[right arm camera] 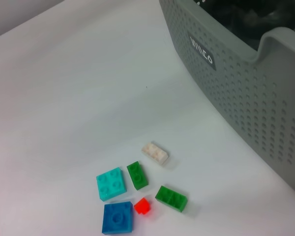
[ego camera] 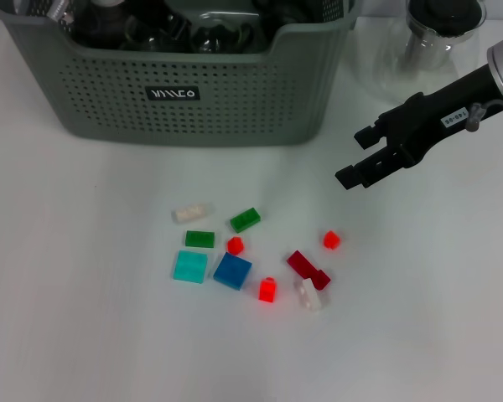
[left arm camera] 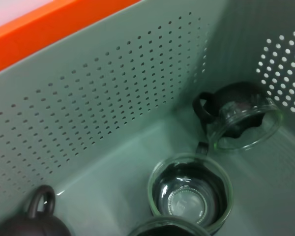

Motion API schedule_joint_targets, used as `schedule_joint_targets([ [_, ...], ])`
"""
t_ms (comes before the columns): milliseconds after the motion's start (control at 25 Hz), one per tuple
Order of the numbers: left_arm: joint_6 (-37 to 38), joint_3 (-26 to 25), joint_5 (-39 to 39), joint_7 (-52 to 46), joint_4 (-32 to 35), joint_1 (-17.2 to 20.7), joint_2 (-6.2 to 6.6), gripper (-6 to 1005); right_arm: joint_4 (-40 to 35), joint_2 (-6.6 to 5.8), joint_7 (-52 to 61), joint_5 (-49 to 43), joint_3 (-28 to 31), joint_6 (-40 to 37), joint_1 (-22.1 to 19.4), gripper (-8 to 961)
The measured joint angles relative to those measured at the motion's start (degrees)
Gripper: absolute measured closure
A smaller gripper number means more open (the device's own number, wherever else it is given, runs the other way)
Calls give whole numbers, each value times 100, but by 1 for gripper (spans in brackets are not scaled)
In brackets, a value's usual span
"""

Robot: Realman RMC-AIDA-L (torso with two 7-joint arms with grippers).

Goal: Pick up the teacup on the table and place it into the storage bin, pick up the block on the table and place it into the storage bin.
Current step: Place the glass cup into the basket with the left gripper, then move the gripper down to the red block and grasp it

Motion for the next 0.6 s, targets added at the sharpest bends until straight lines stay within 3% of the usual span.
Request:
schedule_joint_targets([
  [200, 61, -32, -13, 20, 324, 136, -10, 834, 0, -6, 0, 1, 10, 0, 1, 34],
  [320, 177, -63, -45, 17, 718, 261, -33, 727, 0, -11, 0, 1, 20, -1, 2, 34],
  [480, 488, -263, -177, -3, 1788, 569, -160, 571, -1, -27, 0, 1, 29, -3, 3, 35],
  [560, 488, -263, -177, -3, 1788, 569, -160, 474, -15, -34, 0, 0, 33, -16, 2, 35],
  [600, 750, -429, -511, 22, 2545, 791, -209, 425, -28, -36, -2, 1, 31, -17, 3, 35],
])
